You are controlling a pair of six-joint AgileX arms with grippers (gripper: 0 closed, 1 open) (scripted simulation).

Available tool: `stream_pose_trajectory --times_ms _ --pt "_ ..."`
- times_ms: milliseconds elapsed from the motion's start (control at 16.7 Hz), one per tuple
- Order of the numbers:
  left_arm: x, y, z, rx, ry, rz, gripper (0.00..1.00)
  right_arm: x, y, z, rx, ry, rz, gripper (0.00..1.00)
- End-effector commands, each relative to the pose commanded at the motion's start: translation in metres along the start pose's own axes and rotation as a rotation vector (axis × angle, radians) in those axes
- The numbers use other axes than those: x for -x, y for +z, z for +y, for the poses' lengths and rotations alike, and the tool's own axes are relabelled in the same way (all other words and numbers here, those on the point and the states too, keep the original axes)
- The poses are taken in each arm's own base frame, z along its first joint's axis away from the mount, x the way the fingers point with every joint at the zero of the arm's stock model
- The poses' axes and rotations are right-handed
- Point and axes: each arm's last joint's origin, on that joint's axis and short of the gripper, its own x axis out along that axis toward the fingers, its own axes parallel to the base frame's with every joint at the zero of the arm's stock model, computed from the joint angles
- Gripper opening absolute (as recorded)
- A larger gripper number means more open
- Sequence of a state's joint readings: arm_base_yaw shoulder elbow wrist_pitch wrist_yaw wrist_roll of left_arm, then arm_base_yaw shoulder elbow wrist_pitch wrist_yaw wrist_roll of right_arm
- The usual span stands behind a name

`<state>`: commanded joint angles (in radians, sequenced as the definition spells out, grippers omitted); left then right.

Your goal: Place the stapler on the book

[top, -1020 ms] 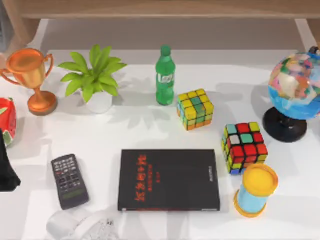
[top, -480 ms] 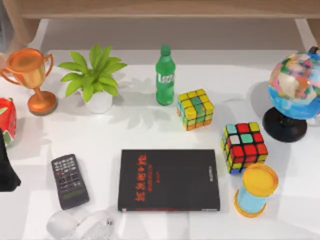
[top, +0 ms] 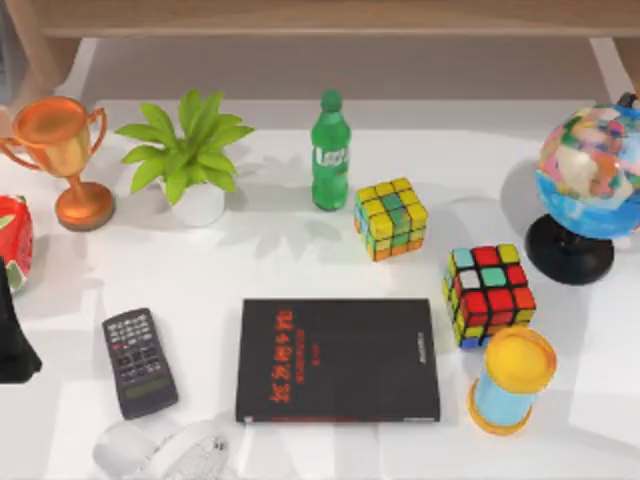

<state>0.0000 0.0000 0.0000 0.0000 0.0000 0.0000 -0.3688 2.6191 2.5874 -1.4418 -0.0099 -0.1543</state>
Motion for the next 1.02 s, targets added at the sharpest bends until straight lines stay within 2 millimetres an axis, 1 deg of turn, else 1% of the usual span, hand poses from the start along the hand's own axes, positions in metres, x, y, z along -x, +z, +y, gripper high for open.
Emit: stream_pose_trajectory --times_ms 300,660,780,900,1020 --pt "0.0 0.0 0.0 0.0 0.0 0.0 1.0 0.0 -0.005 -0.003 0.009 0.002 -0.009 1.0" --pt "0.0 0.0 0.0 0.0 0.0 0.0 1.0 -0.01 -0.03 -0.007 0.009 0.004 0.002 1.0" --pt "0.0 0.0 0.0 0.0 0.0 0.0 1.0 -0.013 -0.035 -0.008 0.008 0.004 0.005 1.0" --pt "0.0 0.0 0.0 0.0 0.0 0.0 1.0 -0.014 -0.036 -0.007 0.008 0.003 0.002 1.0" --pt "0.0 0.0 0.0 0.0 0.0 0.0 1.0 -0.017 -0.032 -0.007 0.009 0.003 -0.002 1.0"
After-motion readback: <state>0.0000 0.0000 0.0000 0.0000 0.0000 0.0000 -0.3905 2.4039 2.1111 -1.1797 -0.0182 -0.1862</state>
